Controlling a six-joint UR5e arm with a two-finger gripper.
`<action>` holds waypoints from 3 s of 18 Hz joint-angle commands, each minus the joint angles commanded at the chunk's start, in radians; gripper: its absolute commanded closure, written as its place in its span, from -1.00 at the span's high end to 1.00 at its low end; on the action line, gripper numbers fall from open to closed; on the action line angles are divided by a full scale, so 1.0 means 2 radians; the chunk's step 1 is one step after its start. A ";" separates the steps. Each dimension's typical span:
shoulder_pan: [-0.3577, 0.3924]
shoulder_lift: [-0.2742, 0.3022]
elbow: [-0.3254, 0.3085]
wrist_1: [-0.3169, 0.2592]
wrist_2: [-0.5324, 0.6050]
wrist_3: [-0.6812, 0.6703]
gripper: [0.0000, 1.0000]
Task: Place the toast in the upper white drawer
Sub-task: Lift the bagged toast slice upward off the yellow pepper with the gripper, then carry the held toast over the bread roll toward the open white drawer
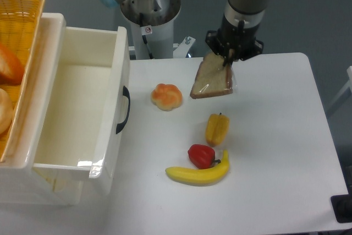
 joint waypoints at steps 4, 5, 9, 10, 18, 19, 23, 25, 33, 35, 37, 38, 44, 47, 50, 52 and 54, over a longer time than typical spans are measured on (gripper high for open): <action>-0.004 0.023 0.002 -0.013 -0.014 -0.009 -0.79; -0.005 0.028 0.001 -0.016 -0.015 -0.009 -0.79; -0.011 0.044 0.001 -0.021 -0.057 -0.027 -0.79; -0.011 0.048 0.001 -0.021 -0.064 -0.031 -0.79; -0.048 0.059 0.000 -0.021 -0.085 -0.067 -0.79; -0.050 0.060 -0.001 -0.024 -0.085 -0.069 -0.79; -0.061 0.060 -0.001 -0.025 -0.097 -0.091 -0.79; -0.070 0.060 0.001 -0.025 -0.104 -0.091 -0.79; -0.095 0.055 0.001 -0.021 -0.116 -0.104 -0.78; -0.103 0.052 0.001 -0.019 -0.117 -0.117 -0.78; -0.107 0.049 0.002 -0.018 -0.125 -0.122 -0.78; -0.109 0.047 0.002 -0.018 -0.127 -0.124 -0.77; -0.135 0.033 0.002 -0.005 -0.135 -0.150 -0.73; -0.143 0.030 0.003 0.001 -0.134 -0.153 -0.73; -0.155 0.025 0.003 0.007 -0.135 -0.154 -0.73; -0.161 0.021 0.002 0.007 -0.135 -0.154 -0.73; -0.167 0.015 0.003 0.007 -0.135 -0.154 -0.73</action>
